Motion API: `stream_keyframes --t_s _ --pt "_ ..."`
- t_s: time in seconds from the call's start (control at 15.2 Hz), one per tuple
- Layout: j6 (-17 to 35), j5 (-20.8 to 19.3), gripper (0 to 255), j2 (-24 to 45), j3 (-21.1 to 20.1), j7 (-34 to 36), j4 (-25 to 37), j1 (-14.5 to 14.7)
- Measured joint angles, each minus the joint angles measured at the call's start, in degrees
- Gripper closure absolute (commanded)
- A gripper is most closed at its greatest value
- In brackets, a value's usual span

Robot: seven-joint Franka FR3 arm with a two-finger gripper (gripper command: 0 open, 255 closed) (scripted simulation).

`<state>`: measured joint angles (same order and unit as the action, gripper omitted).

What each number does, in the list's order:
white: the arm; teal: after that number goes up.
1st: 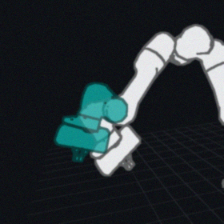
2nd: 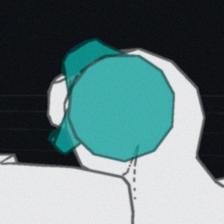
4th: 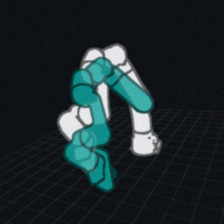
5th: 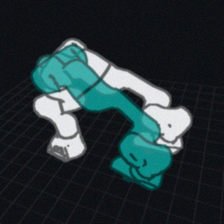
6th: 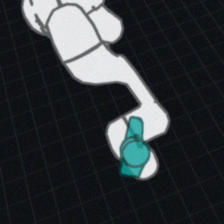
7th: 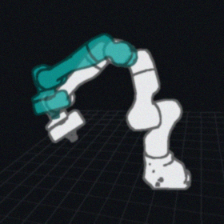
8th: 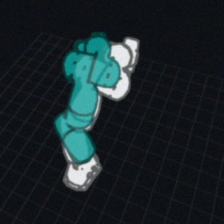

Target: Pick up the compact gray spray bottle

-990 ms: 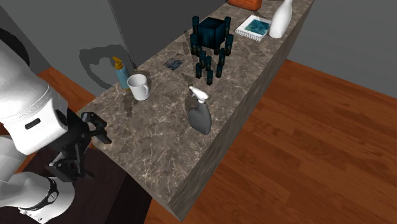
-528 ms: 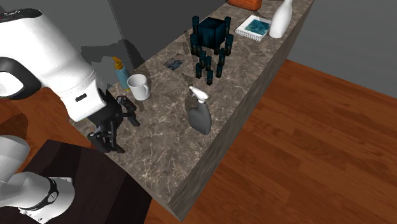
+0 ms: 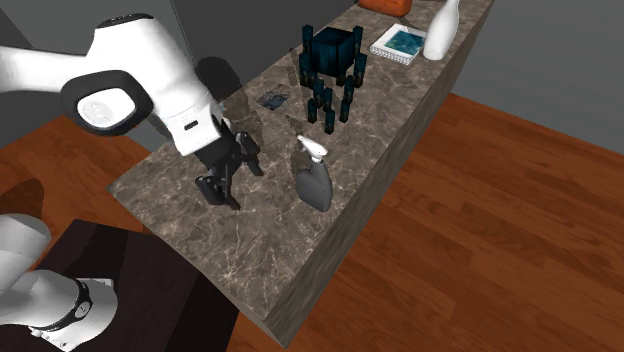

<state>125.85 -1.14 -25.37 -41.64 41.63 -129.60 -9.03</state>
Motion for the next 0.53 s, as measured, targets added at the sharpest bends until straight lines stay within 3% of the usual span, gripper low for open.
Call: stream_keyframes --t_s 0.2,0.33,0.46,0.53 --pt "2.09 -6.27 0 6.51 -7.78 9.65 4.34 -5.43" --pt "2.01 -12.73 0 12.15 -14.25 17.62 8.3 -9.76" --pt "0.36 -22.31 0 20.08 -21.33 27.22 12.7 -13.83" --pt "-2.13 -28.19 0 25.28 -23.99 32.16 15.86 -14.42"
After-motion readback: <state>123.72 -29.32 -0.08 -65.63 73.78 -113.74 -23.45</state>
